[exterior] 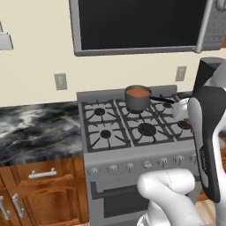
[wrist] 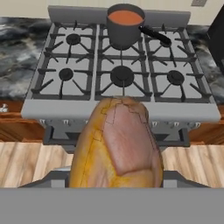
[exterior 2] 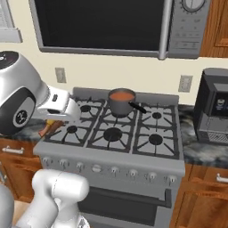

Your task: Retrieve the chicken drumstick from the fridge and place it on the saucepan with marinade on the stove.

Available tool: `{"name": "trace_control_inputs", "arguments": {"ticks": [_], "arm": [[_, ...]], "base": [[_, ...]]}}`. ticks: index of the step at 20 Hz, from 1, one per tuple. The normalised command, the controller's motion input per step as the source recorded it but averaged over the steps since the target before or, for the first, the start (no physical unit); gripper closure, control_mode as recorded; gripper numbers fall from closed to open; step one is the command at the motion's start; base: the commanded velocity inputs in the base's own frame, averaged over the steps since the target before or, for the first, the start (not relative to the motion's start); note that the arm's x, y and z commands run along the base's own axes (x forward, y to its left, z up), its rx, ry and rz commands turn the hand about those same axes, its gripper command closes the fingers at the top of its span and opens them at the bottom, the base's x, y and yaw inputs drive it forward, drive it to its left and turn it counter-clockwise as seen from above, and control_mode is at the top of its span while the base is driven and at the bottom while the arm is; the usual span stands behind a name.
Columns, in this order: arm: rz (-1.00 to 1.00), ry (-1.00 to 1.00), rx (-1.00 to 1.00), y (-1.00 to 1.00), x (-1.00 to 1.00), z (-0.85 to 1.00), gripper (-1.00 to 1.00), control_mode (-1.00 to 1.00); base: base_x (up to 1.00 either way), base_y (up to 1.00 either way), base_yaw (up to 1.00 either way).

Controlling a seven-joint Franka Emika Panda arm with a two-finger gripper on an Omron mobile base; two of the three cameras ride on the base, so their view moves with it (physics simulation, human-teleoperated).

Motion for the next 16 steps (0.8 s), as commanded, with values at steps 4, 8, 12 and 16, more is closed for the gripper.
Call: {"name": "trace_control_inputs", "arguments": {"ticks": [4, 8, 12, 16], "arm": [[0.00, 0.00, 0.00, 0.00, 0.00, 0.00, 1.00, 1.00], [0.00, 0.00, 0.00, 0.00, 0.00, 0.00, 1.00, 1.00], [0.00, 0.00, 0.00, 0.00, 0.00, 0.00, 1.00, 1.00], [0.00, -0.09, -0.02, 0.00, 0.16, -0.41, 1.00, -1.00]], "base": [[0.46, 0.00, -0.02], [0.41, 0.00, -0.02], [0.26, 0.00, -0.06], [0.07, 0.00, -0.01]]}}
